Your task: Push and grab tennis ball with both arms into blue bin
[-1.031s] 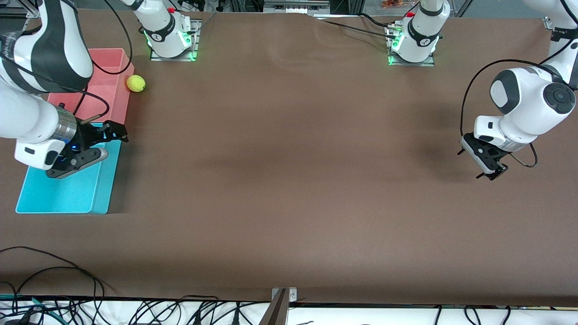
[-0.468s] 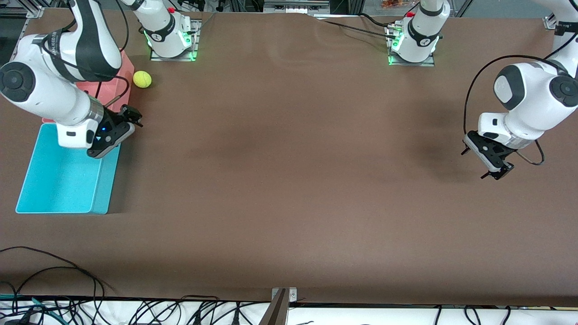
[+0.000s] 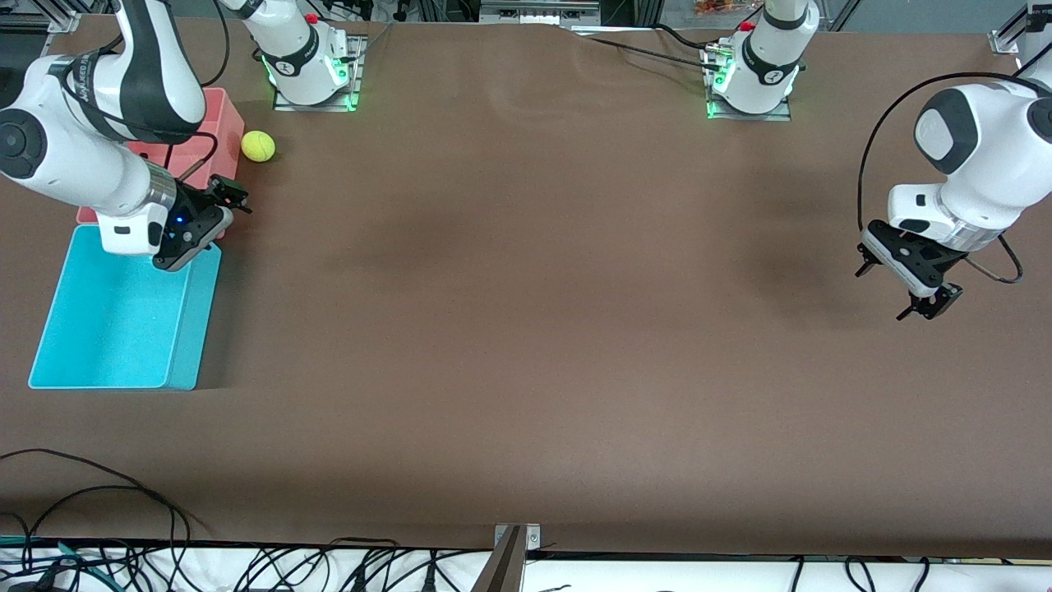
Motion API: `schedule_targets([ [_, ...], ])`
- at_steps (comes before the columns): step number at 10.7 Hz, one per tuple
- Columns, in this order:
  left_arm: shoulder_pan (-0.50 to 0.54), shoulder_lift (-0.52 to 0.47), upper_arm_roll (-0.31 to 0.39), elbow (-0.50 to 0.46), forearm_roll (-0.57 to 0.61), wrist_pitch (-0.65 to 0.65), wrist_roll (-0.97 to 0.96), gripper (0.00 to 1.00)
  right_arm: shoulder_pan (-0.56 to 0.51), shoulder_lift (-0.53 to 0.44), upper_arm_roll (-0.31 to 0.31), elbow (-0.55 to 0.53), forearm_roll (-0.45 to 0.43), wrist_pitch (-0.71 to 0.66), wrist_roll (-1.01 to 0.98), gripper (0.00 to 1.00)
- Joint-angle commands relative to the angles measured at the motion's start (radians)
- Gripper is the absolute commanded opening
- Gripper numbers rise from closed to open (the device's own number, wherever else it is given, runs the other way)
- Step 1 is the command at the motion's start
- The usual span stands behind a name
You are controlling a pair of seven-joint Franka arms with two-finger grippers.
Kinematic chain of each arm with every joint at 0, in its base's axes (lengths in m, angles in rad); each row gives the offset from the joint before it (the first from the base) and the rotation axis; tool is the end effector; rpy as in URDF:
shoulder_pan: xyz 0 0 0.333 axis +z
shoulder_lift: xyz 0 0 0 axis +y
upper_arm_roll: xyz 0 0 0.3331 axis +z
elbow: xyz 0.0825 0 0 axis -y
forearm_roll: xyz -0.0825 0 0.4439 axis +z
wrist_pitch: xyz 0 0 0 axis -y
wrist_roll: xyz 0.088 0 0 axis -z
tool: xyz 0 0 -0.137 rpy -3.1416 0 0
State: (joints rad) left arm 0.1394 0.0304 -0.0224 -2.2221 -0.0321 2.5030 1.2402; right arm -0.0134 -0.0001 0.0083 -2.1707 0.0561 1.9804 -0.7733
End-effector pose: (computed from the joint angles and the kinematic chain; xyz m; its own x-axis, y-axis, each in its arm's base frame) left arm 0.6044 0.0707 0.3369 0.4406 -0.8916 0.1046 -0.8626 -0.4528 -0.2258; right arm 0.5561 0.0022 0.3326 0.7280 0.6777 -0.1033 0.6593 -0.7335 -0.1655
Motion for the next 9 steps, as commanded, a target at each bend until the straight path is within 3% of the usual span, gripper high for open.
schedule_targets([
  [1, 0.009, -0.049, -0.016, -0.024, -0.025, -0.010, -0.036, 1.00, -0.003, -0.073, -0.008, -0.099, 0.024, -0.005, -0.037, 1.00],
  [5, 0.029, -0.101, -0.030, -0.015, -0.025, -0.059, -0.108, 1.00, -0.002, -0.104, -0.001, -0.219, 0.014, 0.082, -0.078, 1.00],
  [9, 0.023, -0.155, 0.001, 0.088, -0.023, -0.307, -0.252, 1.00, 0.000, -0.202, 0.065, -0.392, 0.016, 0.185, -0.052, 1.00],
])
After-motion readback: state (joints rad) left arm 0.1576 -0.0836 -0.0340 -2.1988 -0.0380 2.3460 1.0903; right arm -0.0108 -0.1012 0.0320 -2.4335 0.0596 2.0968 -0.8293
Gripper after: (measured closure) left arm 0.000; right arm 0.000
